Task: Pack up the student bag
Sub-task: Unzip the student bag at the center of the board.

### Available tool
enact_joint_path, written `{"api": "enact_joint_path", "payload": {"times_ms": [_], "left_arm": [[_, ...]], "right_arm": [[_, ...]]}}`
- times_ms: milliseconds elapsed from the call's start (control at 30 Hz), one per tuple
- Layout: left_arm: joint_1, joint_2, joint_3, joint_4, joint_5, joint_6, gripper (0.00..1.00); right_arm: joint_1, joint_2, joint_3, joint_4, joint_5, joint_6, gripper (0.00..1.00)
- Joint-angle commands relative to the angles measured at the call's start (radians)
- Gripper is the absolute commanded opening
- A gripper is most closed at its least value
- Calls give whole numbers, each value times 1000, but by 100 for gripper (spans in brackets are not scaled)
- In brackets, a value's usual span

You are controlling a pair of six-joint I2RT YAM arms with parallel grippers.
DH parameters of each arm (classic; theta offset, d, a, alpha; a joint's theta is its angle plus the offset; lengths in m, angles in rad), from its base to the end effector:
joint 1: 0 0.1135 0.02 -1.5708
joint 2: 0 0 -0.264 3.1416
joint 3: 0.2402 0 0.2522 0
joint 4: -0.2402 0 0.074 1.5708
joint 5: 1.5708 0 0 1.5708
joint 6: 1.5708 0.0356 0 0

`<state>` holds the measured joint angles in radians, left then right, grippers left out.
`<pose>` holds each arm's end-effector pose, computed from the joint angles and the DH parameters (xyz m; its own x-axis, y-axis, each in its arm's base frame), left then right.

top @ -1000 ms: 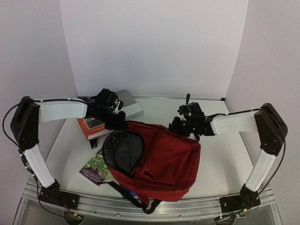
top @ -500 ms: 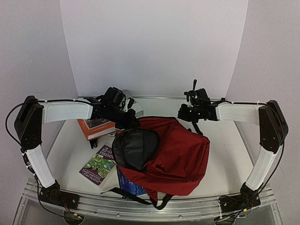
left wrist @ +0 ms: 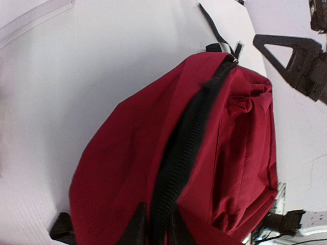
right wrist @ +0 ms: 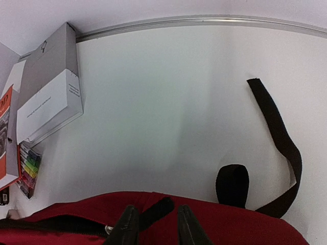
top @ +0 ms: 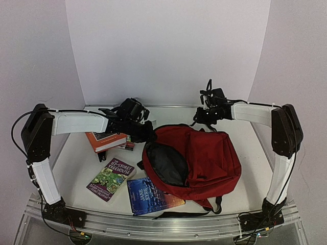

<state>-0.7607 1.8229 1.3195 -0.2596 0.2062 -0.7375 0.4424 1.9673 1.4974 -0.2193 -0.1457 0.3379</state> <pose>0.2905 -0.2866 0.2283 -0.8964 -0.0555 -0.4398 0.2422 0.7696 -0.5907 0.4061 0.1981 0.2301 -0.7162 0.0237 -0.6975 -0.3046 0.8886 0.3429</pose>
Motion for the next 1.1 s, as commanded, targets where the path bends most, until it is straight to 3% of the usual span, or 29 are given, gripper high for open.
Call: {"api": "enact_joint_path", "payload": {"times_ms": [0, 67, 133, 333, 467, 867, 1067], "left_arm": [[47, -41, -12, -53, -36, 0, 51], [56, -74, -34, -59, -43, 12, 72], [58, -114, -67, -62, -33, 25, 81], [58, -212, -191, -33, 39, -10, 89], [51, -265, -270, 21, 96, -38, 94], [-33, -175, -181, -88, 49, 44, 98], [-35, -129, -128, -117, 18, 61, 96]], "right_arm": [[-18, -96, 8, -23, -127, -10, 62], [-14, -159, -29, -23, -185, -2, 74], [4, -217, -70, -27, -203, -5, 82], [131, -371, -191, -55, -218, -39, 94], [245, -383, -223, -103, -190, -56, 98], [338, -269, -219, -165, -111, -99, 91], [356, -189, -152, -189, -95, -123, 82]]}}
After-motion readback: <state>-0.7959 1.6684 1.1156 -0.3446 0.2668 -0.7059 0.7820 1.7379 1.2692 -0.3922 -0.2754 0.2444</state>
